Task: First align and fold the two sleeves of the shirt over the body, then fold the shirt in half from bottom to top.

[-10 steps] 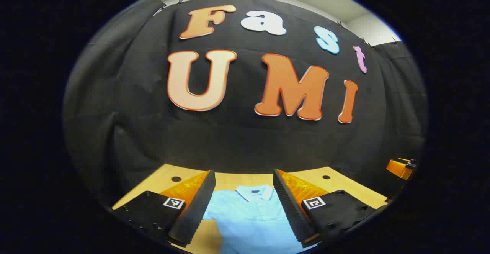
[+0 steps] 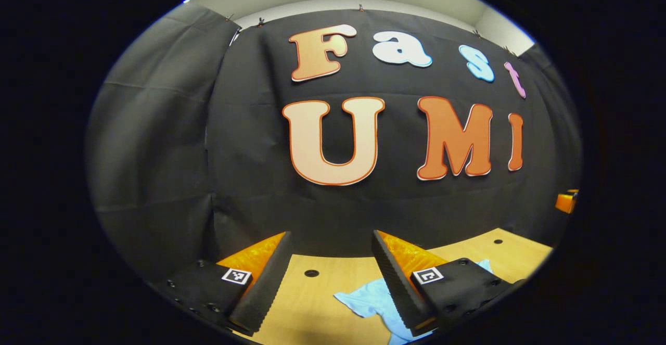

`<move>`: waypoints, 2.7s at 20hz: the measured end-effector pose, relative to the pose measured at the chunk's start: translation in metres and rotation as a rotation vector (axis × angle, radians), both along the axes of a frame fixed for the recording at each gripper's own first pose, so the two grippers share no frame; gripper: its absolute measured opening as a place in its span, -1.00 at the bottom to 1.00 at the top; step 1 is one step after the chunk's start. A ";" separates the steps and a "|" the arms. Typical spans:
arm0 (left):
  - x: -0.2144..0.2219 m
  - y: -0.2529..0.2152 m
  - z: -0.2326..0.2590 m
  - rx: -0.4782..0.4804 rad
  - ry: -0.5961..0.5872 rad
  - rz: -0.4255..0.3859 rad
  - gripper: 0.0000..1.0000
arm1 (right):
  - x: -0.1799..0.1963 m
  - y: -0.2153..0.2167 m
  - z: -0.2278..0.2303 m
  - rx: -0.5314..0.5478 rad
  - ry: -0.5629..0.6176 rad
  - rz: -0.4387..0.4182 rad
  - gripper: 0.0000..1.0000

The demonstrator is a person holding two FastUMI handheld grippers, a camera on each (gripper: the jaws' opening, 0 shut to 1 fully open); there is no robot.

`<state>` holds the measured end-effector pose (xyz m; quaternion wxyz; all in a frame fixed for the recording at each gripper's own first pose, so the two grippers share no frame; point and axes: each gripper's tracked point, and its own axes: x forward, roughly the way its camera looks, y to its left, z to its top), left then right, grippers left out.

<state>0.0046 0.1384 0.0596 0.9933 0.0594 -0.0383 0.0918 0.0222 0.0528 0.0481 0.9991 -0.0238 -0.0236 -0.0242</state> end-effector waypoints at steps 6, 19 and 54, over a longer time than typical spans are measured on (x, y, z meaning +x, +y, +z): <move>0.036 -0.019 0.010 -0.079 -0.006 -0.011 0.94 | 0.051 -0.009 -0.017 -0.005 0.146 0.017 0.97; 0.098 -0.026 -0.018 -0.069 0.038 0.090 0.94 | 0.185 -0.078 -0.168 0.076 0.614 -0.091 0.97; 0.155 0.050 -0.104 -0.122 0.220 0.116 0.95 | 0.234 -0.056 -0.339 0.105 1.231 -0.211 -0.93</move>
